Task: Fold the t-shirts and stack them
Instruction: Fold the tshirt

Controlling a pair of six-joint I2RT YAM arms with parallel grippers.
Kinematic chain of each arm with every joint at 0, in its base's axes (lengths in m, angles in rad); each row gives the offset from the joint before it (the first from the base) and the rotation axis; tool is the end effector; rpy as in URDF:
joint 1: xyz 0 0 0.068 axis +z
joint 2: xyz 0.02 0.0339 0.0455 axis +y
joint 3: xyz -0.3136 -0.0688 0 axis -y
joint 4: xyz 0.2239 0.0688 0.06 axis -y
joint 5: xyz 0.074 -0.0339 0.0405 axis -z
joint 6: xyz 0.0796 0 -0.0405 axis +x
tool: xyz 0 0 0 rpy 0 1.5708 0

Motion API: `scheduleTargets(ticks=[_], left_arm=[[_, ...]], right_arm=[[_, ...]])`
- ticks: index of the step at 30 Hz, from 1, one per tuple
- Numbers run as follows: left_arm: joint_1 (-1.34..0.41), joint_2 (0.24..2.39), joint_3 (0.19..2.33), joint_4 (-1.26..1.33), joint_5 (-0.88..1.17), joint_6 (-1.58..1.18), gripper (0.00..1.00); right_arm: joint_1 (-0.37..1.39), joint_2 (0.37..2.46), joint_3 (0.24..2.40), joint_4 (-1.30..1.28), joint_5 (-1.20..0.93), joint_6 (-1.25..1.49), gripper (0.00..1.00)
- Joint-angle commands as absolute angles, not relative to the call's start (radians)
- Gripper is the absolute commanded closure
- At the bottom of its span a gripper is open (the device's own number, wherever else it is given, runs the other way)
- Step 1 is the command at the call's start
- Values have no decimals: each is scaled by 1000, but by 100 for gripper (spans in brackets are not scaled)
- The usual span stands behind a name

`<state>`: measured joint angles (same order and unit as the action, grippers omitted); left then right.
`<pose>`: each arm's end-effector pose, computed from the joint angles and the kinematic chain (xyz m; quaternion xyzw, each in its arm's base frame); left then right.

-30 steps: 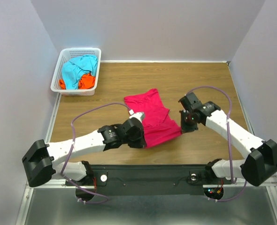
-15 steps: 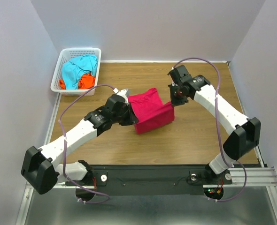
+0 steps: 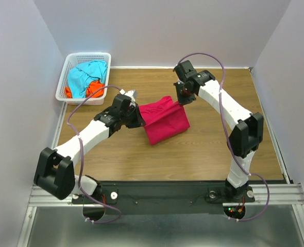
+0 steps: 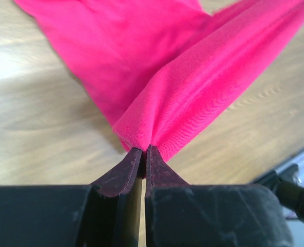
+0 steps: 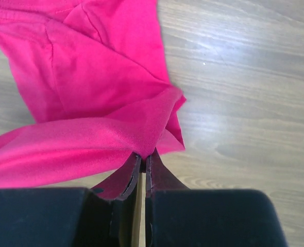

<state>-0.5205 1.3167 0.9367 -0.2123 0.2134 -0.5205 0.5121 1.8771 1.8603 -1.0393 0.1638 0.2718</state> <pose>0.2495 -0.1625 0.3050 0.0501 0.8777 -0.3139 0.3587 0.3677 0.1918 0.3360 -0.0949 0.9594 0.0238 0.2646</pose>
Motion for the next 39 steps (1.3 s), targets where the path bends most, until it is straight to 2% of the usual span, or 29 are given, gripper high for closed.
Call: scheduleTargets(ticks=[1, 10, 23, 31, 33, 39], left_arm=[[-474, 1364, 1009, -181, 215, -442, 100], [-436, 1523, 1111, -156, 178, -374, 100], [-405, 1680, 1195, -117, 133, -341, 100], [-400, 1712, 1203, -61, 110, -339, 100], [-402, 1710, 1198, -42, 104, -341, 100], [-400, 1729, 1180, -6, 60, -347, 97]], right_arm=[[509, 1931, 1965, -1034, 219, 235, 99], [497, 2097, 2120, -1023, 227, 210, 99], [476, 2258, 2220, -948, 202, 204, 99], [454, 2283, 2161, -874, 204, 235, 99], [451, 2278, 2142, -853, 206, 241, 93], [440, 2276, 2059, -770, 206, 273, 89]])
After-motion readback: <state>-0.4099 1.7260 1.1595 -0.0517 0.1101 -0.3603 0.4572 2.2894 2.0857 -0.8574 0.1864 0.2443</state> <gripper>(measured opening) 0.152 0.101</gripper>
